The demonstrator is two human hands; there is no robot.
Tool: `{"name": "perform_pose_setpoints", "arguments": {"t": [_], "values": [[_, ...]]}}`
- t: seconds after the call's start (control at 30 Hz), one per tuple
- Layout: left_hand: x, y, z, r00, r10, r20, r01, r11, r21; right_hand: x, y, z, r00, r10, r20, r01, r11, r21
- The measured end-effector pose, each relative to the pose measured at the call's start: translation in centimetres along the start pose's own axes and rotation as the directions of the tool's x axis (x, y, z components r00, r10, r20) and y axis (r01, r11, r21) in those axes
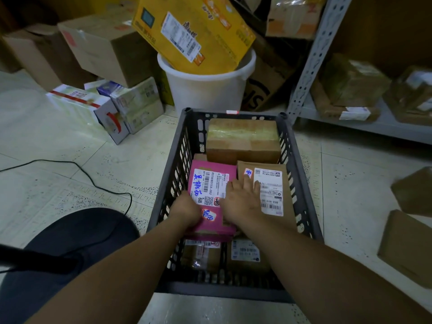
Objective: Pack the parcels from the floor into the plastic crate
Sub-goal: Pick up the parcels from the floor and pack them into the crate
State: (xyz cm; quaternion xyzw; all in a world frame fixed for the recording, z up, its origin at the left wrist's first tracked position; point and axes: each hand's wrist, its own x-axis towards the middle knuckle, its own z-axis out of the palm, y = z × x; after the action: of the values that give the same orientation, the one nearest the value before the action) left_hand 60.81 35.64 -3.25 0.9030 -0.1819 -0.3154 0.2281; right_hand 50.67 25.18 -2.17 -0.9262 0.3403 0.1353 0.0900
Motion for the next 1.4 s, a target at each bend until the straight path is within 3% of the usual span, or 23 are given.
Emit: {"name": "perform_pose_setpoints", "arguments": {"t": [0.23, 0.37, 0.6, 0.7, 0.77, 0.87, 1.0, 1.17, 1.4], "values": [[0.6, -0.8, 1.1, 0.999, 0.019, -0.04, -0.016, 0.998, 0.067, 0.4, -0.1, 1.1, 0.999, -0.034, -0.008, 0.034, 0.999, -0.011], [0.7, -1.1, 1.1, 1.0, -0.005, 0.022, 0.004, 0.998, 0.06, 0.2, -0.2, 1.5, 0.998, -0.057, -0.025, 0.057, 0.998, -0.015], [0.6, -0.9, 0.6, 0.995, 0.073, 0.064, -0.084, 0.979, 0.188, 0.4, -0.2, 1.4, 0.998, -0.07, 0.002, 0.07, 0.997, -0.01], [-0.1, -0.2, 0.3, 0.988, 0.083, 0.132, -0.115, 0.96, 0.257, 0.1, 0.0, 0.8, 0.997, -0.071, 0.0, 0.071, 0.996, 0.044], [-1.2, 0.5, -0.5, 0.984, 0.102, 0.146, -0.131, 0.97, 0.204, -0.8, 0.3, -0.8, 0.998, -0.069, 0.004, 0.068, 0.993, 0.099], [-3.8, 2.0, -3.3, 0.985, 0.096, 0.141, -0.104, 0.993, 0.05, -3.3, 0.8, -5.1, 0.999, -0.024, 0.031, 0.018, 0.981, 0.194], [-10.3, 6.5, -9.6, 0.974, 0.105, 0.202, -0.1, 0.994, -0.033, -8.0, 1.7, -13.5, 0.996, 0.024, 0.081, -0.044, 0.963, 0.266], [-19.9, 15.5, -18.5, 0.962, 0.106, 0.25, -0.097, 0.994, -0.045, -15.1, 4.4, -25.4, 0.979, 0.12, 0.165, -0.176, 0.905, 0.388], [-32.9, 29.9, -27.6, 0.908, 0.248, 0.338, -0.255, 0.967, -0.023, -28.2, 10.1, -42.1, 0.928, 0.297, 0.223, -0.372, 0.763, 0.528]]}}
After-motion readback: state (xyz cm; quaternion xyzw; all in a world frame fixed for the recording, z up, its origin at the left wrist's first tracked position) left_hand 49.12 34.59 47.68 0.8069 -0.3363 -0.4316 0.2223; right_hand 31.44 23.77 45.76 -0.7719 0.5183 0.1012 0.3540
